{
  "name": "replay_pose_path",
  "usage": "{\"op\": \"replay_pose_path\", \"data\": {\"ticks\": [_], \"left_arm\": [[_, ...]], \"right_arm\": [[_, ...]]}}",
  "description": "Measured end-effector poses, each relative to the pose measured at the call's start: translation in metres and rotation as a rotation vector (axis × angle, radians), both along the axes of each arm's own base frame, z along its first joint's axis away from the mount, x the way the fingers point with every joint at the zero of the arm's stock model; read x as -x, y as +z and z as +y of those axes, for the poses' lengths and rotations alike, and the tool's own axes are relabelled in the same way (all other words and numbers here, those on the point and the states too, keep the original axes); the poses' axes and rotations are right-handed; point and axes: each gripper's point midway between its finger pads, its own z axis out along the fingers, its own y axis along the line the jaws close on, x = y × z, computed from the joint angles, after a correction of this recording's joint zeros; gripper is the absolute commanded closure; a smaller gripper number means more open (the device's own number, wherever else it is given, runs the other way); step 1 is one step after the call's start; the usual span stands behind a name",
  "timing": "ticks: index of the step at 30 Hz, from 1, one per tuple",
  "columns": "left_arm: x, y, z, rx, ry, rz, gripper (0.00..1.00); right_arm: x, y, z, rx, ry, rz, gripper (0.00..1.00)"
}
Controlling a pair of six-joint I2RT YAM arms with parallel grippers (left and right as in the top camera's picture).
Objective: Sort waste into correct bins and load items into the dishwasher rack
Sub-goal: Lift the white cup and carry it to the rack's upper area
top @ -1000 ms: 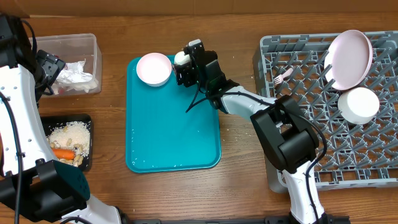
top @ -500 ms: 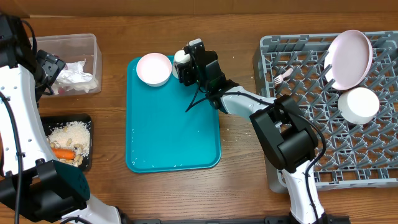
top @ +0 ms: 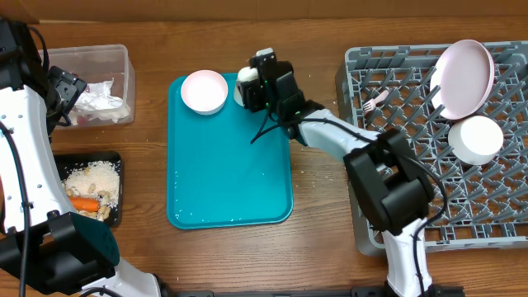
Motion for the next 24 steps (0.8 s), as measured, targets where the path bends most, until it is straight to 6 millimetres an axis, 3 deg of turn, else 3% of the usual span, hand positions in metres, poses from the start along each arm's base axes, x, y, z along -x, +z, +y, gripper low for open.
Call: {"op": "replay_pose_path", "data": {"ticks": [6,9,13,15,18,24], "left_arm": [[0.0,0.0,0.0,0.0,0.0,0.0,0.0],[0.0,0.0,0.0,0.0,0.0,0.0,0.0],[0.0,0.0,0.0,0.0,0.0,0.0,0.0],[0.0,0.0,0.0,0.0,0.0,0.0,0.0],[0.0,0.0,0.0,0.0,0.0,0.0,0.0],[0.0,0.0,0.0,0.0,0.0,0.0,0.0]], "right_arm": [[-0.004,0.055,-0.045,-0.031,-0.09,0.023,0.51],[-0.002,0.099,-0.073,-0.062,-0.136,0.001,0.5],[0.004,0.154,-0.12,-0.082,-0.213,-0.039,0.51],[0.006,0.171,-0.151,-0.075,-0.274,-0.046,0.51],[0.009,0.175,-0.198,-0.049,-0.366,-0.019,0.5],[0.018,0.146,-0.29,0.02,-0.561,0.113,0.54]]}}
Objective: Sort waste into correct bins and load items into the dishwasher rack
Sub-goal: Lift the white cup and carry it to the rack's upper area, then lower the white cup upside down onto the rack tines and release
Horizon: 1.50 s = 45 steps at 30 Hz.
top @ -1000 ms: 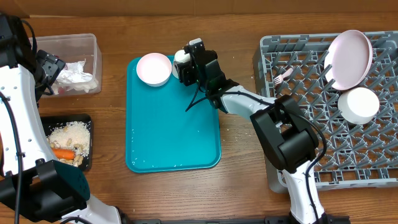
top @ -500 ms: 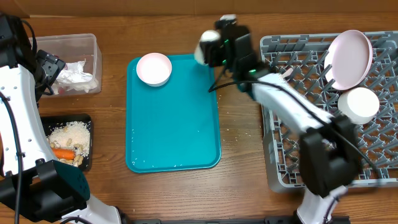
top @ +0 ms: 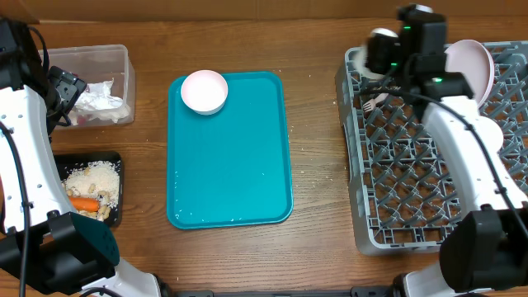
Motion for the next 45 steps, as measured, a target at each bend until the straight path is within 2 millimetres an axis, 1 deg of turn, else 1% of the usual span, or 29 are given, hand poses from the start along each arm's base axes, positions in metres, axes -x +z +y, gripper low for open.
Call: {"op": "replay_pose_path", "data": {"ticks": [4,5,7,11,13,15,18,20,22,23,25,26,30,33,34,35,36,38,39,41,42,43,44,45], "left_arm": [[0.0,0.0,0.0,0.0,0.0,0.0,0.0],[0.0,0.0,0.0,0.0,0.0,0.0,0.0],[0.0,0.0,0.0,0.0,0.0,0.0,0.0],[0.0,0.0,0.0,0.0,0.0,0.0,0.0],[0.0,0.0,0.0,0.0,0.0,0.0,0.0],[0.0,0.0,0.0,0.0,0.0,0.0,0.0],[0.0,0.0,0.0,0.0,0.0,0.0,0.0],[0.0,0.0,0.0,0.0,0.0,0.0,0.0],[0.0,0.0,0.0,0.0,0.0,0.0,0.0],[0.0,0.0,0.0,0.0,0.0,0.0,0.0],[0.0,0.0,0.0,0.0,0.0,0.0,0.0],[0.0,0.0,0.0,0.0,0.0,0.0,0.0],[0.0,0.0,0.0,0.0,0.0,0.0,0.0],[0.0,0.0,0.0,0.0,0.0,0.0,0.0],[0.0,0.0,0.0,0.0,0.0,0.0,0.0],[0.0,0.0,0.0,0.0,0.0,0.0,0.0],[0.0,0.0,0.0,0.0,0.0,0.0,0.0],[0.0,0.0,0.0,0.0,0.0,0.0,0.0],[0.0,0.0,0.0,0.0,0.0,0.0,0.0],[0.0,0.0,0.0,0.0,0.0,0.0,0.0],[0.0,0.0,0.0,0.0,0.0,0.0,0.0],[0.0,0.0,0.0,0.0,0.0,0.0,0.0],[0.0,0.0,0.0,0.0,0.0,0.0,0.0],[0.0,0.0,0.0,0.0,0.0,0.0,0.0]], "right_arm": [[0.007,-0.008,-0.05,0.037,-0.125,0.041,0.53],[0.007,-0.008,-0.057,0.043,-0.143,0.043,0.53],[0.011,-0.009,-0.08,0.068,-0.207,0.054,0.53],[0.017,-0.011,-0.109,0.091,-0.283,0.066,0.53],[0.017,-0.014,-0.117,0.097,-0.304,0.069,0.5],[0.014,-0.02,-0.121,0.1,-0.313,0.071,0.48],[0.009,-0.038,-0.123,0.103,-0.314,0.094,0.45],[0.008,-0.054,-0.122,0.103,-0.312,0.125,0.39],[0.008,-0.069,-0.123,0.104,-0.31,0.158,0.3],[0.008,-0.073,-0.122,0.104,-0.309,0.166,0.26],[0.009,-0.078,-0.122,0.106,-0.306,0.179,0.15],[0.009,-0.078,-0.122,0.106,-0.306,0.178,0.12],[0.011,-0.08,-0.121,0.099,-0.302,0.189,0.08],[0.015,-0.084,-0.116,0.081,-0.281,0.214,0.06],[0.016,-0.084,-0.112,0.069,-0.269,0.22,0.04],[0.017,-0.082,-0.109,0.055,-0.256,0.221,0.01],[0.018,-0.077,-0.104,0.036,-0.236,0.216,0.0],[0.02,-0.058,-0.09,-0.017,-0.18,0.181,0.0],[0.02,-0.046,-0.084,-0.041,-0.152,0.154,0.0],[0.022,-0.015,-0.07,-0.09,-0.091,0.085,0.0],[0.024,0.005,-0.062,-0.113,-0.056,0.04,0.0],[0.027,0.022,-0.055,-0.13,-0.025,0.002,0.07],[0.031,0.039,-0.05,-0.14,-0.003,-0.033,0.17],[0.035,0.055,-0.047,-0.14,0.015,-0.065,0.33]]}}
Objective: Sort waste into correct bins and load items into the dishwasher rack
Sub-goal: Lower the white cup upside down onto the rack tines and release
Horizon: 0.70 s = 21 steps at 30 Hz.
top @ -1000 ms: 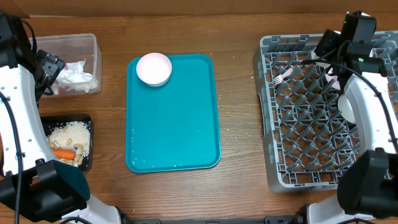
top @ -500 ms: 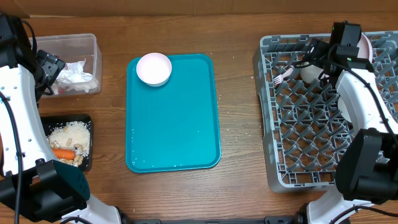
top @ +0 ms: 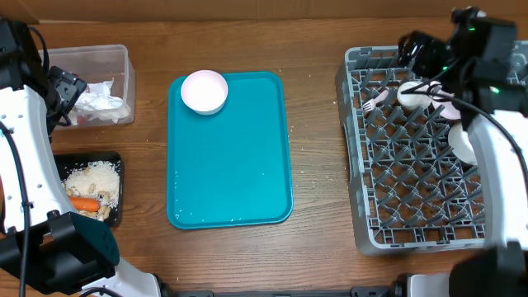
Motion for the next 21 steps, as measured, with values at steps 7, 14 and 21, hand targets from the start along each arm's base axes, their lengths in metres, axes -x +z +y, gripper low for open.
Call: {"op": "replay_pose_path", "data": {"ticks": [7,14,21], "left_arm": [[0.0,0.0,0.0,0.0,0.0,0.0,0.0],[0.0,0.0,0.0,0.0,0.0,0.0,0.0],[0.0,0.0,0.0,0.0,0.0,0.0,0.0]], "right_arm": [[0.018,-0.012,-0.008,0.024,-0.057,0.104,0.85],[0.01,-0.104,-0.014,0.016,-0.081,0.357,0.92],[0.006,-0.148,-0.019,0.023,-0.095,0.453,0.87]]}}
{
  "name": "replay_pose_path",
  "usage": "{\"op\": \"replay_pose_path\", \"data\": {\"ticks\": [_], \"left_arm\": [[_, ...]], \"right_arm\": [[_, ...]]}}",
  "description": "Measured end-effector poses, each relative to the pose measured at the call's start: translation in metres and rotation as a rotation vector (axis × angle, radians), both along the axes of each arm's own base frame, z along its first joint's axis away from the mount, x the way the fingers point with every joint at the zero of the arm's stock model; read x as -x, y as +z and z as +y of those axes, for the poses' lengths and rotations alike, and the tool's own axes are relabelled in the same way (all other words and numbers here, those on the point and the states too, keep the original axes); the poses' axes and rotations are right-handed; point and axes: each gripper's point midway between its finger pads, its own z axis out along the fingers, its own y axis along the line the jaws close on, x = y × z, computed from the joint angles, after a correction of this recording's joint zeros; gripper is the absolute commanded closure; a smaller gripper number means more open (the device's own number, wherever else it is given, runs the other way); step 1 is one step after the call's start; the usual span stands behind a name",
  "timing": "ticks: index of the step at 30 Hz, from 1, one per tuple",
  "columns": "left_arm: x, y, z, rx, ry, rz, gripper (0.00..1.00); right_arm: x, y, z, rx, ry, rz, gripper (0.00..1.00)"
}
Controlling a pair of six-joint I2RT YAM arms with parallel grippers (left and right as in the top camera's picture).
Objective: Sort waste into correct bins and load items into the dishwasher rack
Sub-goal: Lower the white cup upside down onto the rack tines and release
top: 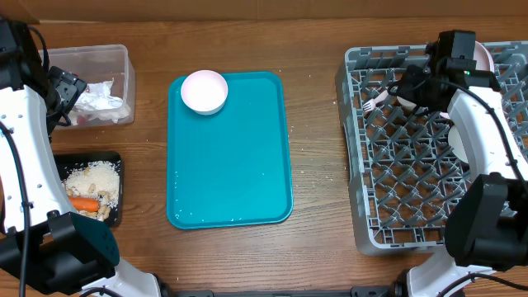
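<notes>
My right gripper (411, 89) is low over the far left part of the grey dishwasher rack (388, 206), shut on a white cup (405, 101). Only a sliver of the cup shows under the fingers. A pink fork (375, 102) lies in the rack just left of it. My arm mostly hides a pink plate (483, 54) and a white bowl (455, 139) in the rack. A pink bowl (204, 91) sits at the far left corner of the teal tray (231, 165). My left gripper (68, 86) hangs by the clear bin; its jaws are not readable.
A clear bin (95, 82) with crumpled white waste stands at the far left. A black container (91, 186) with rice and carrot scraps sits in front of it. Crumbs are scattered on the wooden table around the tray.
My right gripper has moved left and down toward the rack, and the white cup now shows far less beneath it. The left arm, pink bowl and tray are unchanged.
My right gripper was at the white cup on the tray's far right corner. Then it held the cup above the rack's far left edge, the tray keeping only the pink bowl. Then the cup hung over the rack near the fork, and now sits lower there.
</notes>
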Motion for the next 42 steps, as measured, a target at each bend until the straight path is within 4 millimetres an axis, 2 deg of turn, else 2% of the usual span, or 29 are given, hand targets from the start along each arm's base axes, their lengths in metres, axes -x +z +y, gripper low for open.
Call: {"op": "replay_pose_path", "data": {"ticks": [3,9,20,25,29,32,38,42], "left_arm": [[0.0,0.0,0.0,0.0,0.0,0.0,0.0],[0.0,0.0,0.0,0.0,0.0,0.0,0.0],[0.0,0.0,0.0,0.0,0.0,0.0,0.0],[0.0,0.0,0.0,0.0,0.0,0.0,0.0],[0.0,0.0,0.0,0.0,0.0,0.0,0.0],[0.0,0.0,0.0,0.0,0.0,0.0,0.0],[0.0,0.0,0.0,0.0,0.0,0.0,0.0],[0.0,0.0,0.0,0.0,0.0,0.0,0.0]], "right_arm": [[-0.002,0.0,-0.006,0.026,-0.016,-0.005,0.84],[-0.002,0.0,-0.02,0.097,-0.059,-0.002,0.85],[-0.017,0.0,-0.029,0.123,-0.079,-0.054,0.85],[-0.019,0.001,-0.042,0.138,-0.105,-0.065,0.96],[-0.009,-0.004,-0.049,0.107,-0.115,-0.024,0.96],[-0.007,0.0,-0.042,0.054,-0.088,-0.019,0.96],[-0.006,0.031,-0.017,-0.003,-0.023,-0.074,0.96],[0.002,0.033,-0.008,-0.024,-0.003,-0.044,0.96]]}}
